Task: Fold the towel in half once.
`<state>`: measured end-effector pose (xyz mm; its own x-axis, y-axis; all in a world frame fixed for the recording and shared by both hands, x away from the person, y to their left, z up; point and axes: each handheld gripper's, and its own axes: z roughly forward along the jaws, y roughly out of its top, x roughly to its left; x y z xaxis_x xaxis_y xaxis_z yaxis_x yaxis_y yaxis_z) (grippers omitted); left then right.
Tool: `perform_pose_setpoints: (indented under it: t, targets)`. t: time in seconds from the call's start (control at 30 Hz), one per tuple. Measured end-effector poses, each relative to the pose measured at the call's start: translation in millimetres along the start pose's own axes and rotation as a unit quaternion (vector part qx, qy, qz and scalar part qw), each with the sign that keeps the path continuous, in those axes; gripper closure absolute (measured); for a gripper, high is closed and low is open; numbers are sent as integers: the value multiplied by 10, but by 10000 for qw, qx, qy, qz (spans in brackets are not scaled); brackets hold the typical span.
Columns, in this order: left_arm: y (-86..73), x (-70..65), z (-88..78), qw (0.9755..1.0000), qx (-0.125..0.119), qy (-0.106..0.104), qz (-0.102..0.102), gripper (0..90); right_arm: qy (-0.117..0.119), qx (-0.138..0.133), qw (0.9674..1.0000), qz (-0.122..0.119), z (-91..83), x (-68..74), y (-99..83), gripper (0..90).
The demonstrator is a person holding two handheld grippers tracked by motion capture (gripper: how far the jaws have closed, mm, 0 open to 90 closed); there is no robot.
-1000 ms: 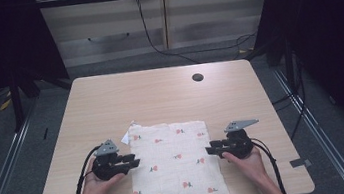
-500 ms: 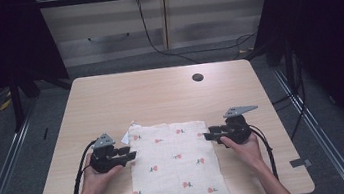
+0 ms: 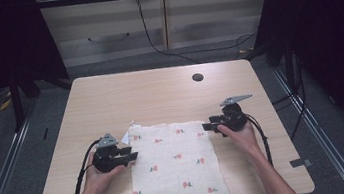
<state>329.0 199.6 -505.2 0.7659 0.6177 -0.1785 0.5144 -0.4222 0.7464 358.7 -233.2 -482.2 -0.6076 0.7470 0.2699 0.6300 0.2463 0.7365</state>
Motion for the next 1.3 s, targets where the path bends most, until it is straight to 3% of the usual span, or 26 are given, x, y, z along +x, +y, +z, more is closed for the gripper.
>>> perform_pose_setpoints:
  t: [0.23,0.57,0.73,0.87,1.2,1.3]
  targets:
    - [-24,-38,11,9998,-2,121,148,606,-56,226,9997,-22,170,-104,116,599]
    - [-31,-30,12,9998,-41,115,163,614,-139,386,9992,34,403,-170,86,655]
    - [-33,-26,12,9998,-48,100,165,615,-70,353,9994,18,433,-161,79,770]
    - [-34,-23,12,9997,-59,115,189,615,-5,180,9997,174,410,-166,92,856]
    - [-5,13,-9,10000,11,48,27,616,87,-34,9998,168,313,-116,122,870]
    - [37,87,-86,9998,-162,70,-113,613,79,-70,9998,146,307,-108,116,870]
